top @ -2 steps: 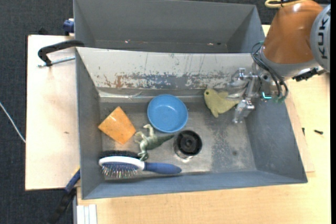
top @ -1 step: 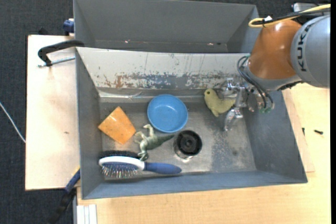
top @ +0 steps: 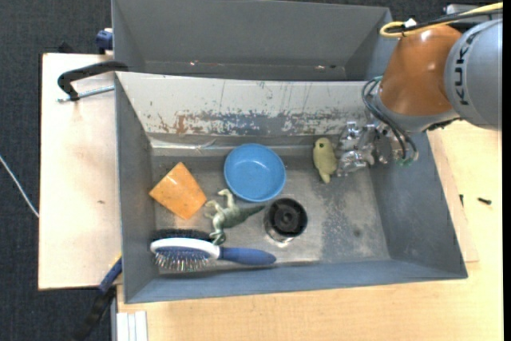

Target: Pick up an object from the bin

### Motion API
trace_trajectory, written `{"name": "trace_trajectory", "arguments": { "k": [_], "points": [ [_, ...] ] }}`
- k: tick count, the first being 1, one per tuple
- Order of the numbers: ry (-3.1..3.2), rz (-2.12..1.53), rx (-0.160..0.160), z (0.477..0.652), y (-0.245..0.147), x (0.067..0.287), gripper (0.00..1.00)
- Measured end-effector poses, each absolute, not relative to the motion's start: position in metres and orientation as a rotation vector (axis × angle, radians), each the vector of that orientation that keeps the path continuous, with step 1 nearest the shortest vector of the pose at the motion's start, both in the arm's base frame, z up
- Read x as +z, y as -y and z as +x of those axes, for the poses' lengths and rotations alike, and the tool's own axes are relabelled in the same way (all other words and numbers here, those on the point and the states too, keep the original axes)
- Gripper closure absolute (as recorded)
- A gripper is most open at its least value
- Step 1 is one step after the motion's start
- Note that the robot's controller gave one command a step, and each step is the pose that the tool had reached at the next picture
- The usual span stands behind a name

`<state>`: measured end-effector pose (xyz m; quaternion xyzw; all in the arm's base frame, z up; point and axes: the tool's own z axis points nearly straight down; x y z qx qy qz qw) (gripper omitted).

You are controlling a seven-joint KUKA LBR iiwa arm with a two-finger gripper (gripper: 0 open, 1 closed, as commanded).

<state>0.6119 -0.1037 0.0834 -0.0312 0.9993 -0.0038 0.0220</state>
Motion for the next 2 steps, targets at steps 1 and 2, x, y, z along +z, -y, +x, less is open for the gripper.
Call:
{"name": "trace_trajectory", "arguments": {
  "k": [1,2],
  "points": [
    [-3.13,0.011,0.004,0.593,0.049,0.129,1.0],
    [-3.112,-0.295,-0.001,0.595,0.033,0.243,1.0]
  ]
}}
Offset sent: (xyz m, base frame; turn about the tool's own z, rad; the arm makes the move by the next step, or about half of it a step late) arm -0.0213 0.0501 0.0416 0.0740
